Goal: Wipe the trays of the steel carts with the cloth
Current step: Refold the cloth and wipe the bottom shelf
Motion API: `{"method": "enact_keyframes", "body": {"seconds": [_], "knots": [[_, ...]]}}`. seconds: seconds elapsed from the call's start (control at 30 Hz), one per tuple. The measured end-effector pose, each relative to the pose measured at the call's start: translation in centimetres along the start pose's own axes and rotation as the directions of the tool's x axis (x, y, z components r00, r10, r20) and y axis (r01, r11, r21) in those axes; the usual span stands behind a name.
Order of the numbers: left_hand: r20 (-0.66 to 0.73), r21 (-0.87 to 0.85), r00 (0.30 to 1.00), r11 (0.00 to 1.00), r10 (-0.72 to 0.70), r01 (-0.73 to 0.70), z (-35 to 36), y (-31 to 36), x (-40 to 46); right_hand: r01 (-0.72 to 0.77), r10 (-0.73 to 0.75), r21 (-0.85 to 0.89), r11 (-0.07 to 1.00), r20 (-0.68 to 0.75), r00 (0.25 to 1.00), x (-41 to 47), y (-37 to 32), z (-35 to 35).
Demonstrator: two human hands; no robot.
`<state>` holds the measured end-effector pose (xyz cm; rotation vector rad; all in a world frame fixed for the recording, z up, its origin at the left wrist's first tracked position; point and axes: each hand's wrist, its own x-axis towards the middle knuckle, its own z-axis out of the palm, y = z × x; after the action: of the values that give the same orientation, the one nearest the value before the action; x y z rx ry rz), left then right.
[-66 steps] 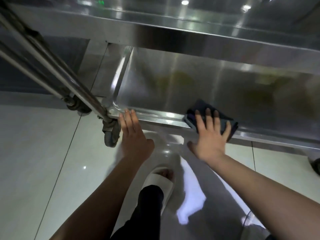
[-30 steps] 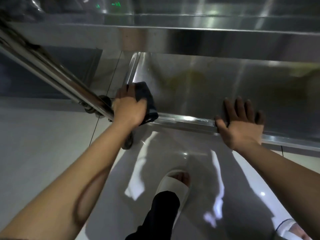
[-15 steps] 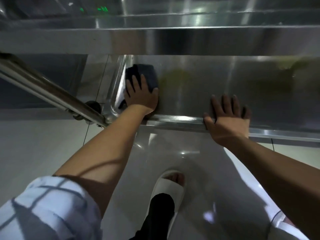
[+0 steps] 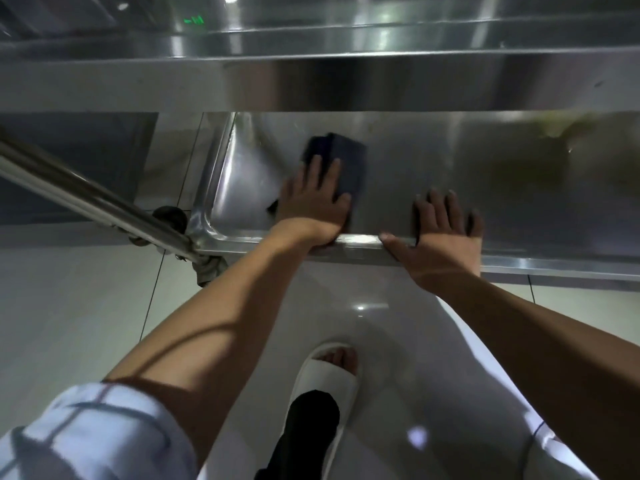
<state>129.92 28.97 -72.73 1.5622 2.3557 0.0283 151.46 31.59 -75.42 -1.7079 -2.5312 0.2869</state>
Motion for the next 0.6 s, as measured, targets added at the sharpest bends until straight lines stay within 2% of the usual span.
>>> {"method": "enact_keyframes", "body": {"seconds": [0.07,0.13,0.2,0.33,0.4,0.47,0.53,0.6], "knots": [[-0.011,-0.013,0.983,0.983,-0.184,0.184,-0.9,-4.3,-0.2,-0.005,0.004,0.021,1.0,0.048,0.999,0.0,-0.1,-0.6],[-0.031,-0.044,0.936,0.936,-0.35,0.349,-1.0,-8.3,-1.4,-0.02,0.015,0.043,0.999,0.117,0.993,0.2,-0.1,-1.0],[-0.06,-0.064,0.895,0.896,-0.442,0.439,-0.7,-10.4,-3.5,-0.029,0.02,0.042,0.999,0.204,0.979,0.3,-0.3,-1.4],[-0.141,-0.078,0.886,0.897,-0.441,0.434,-0.3,-11.0,-4.6,0.004,-0.067,0.155,0.988,0.401,0.914,1.2,0.6,-4.3],[-0.123,-0.067,0.872,0.881,-0.473,0.469,-0.1,-10.6,-4.4,0.027,-0.095,0.158,0.987,0.442,0.892,1.5,3.0,-6.9],[-0.1,-0.057,0.858,0.864,-0.503,0.5,-0.1,-10.1,-4.4,0.019,-0.026,0.019,1.0,0.468,0.884,1.3,7.2,-9.2],[-0.068,-0.072,0.851,0.854,-0.52,0.516,-0.3,-9.4,-3.9,-0.074,0.123,-0.12,0.99,0.485,0.866,0.0,12.5,-10.6],[-0.049,-0.123,0.829,0.827,-0.557,0.548,-0.4,-8.2,-2.7,-0.177,0.243,-0.18,0.968,0.483,0.841,-2.2,17.4,-10.7]]}}
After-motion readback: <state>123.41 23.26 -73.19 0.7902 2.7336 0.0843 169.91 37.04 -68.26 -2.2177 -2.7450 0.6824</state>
